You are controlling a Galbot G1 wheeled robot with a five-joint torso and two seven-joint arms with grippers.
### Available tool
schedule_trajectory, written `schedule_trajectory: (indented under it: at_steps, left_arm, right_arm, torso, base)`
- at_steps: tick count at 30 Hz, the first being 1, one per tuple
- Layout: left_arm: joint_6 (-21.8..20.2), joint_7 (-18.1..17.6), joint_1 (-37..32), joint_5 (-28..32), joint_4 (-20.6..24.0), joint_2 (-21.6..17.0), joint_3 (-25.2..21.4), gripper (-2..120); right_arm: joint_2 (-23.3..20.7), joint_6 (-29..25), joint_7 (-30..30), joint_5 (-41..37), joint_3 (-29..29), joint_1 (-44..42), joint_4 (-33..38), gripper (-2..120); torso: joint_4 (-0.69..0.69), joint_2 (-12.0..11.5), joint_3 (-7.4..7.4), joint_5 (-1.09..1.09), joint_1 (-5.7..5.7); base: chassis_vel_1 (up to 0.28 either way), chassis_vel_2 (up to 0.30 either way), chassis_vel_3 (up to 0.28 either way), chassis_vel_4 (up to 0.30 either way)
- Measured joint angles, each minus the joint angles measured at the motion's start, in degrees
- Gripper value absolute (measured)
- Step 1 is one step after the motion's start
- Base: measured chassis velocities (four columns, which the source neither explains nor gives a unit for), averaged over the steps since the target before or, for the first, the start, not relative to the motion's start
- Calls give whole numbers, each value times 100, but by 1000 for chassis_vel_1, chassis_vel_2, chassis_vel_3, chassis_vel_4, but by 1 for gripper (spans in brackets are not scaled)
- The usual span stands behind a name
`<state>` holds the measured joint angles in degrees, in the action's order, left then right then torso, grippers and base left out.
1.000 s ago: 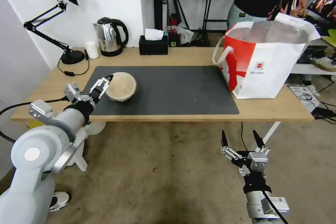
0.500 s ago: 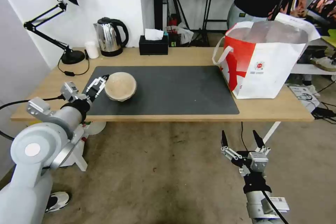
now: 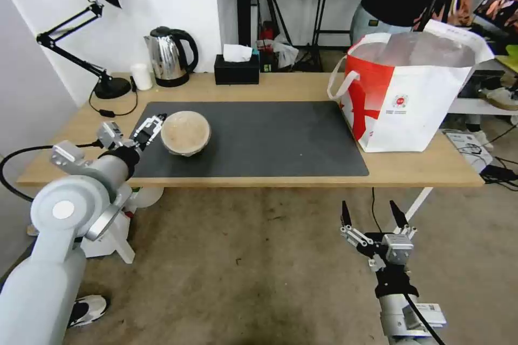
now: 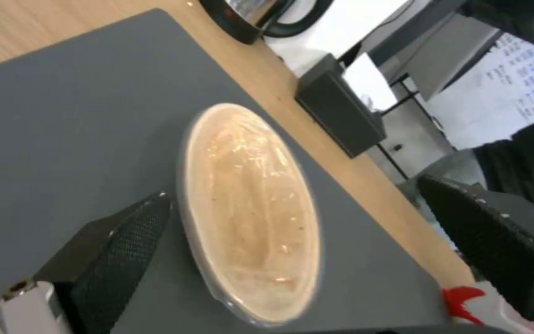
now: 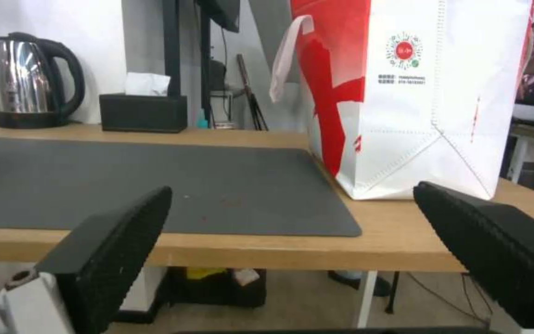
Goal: Pick up the trash from the table and place it into the takeout bag.
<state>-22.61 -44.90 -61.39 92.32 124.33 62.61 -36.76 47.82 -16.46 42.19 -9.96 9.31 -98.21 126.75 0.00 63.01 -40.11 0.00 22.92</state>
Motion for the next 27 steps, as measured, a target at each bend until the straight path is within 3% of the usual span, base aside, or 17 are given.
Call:
schedule_trajectory:
  at_steps: [27]
  left_arm:
    - [-56, -39, 425, -219, -826, 173, 442, 100]
  right_arm:
    - [0, 0, 0, 0, 0, 0, 0, 100]
  torso:
    - [0, 1, 0, 0, 0]
  base:
    - [0, 0, 0, 0]
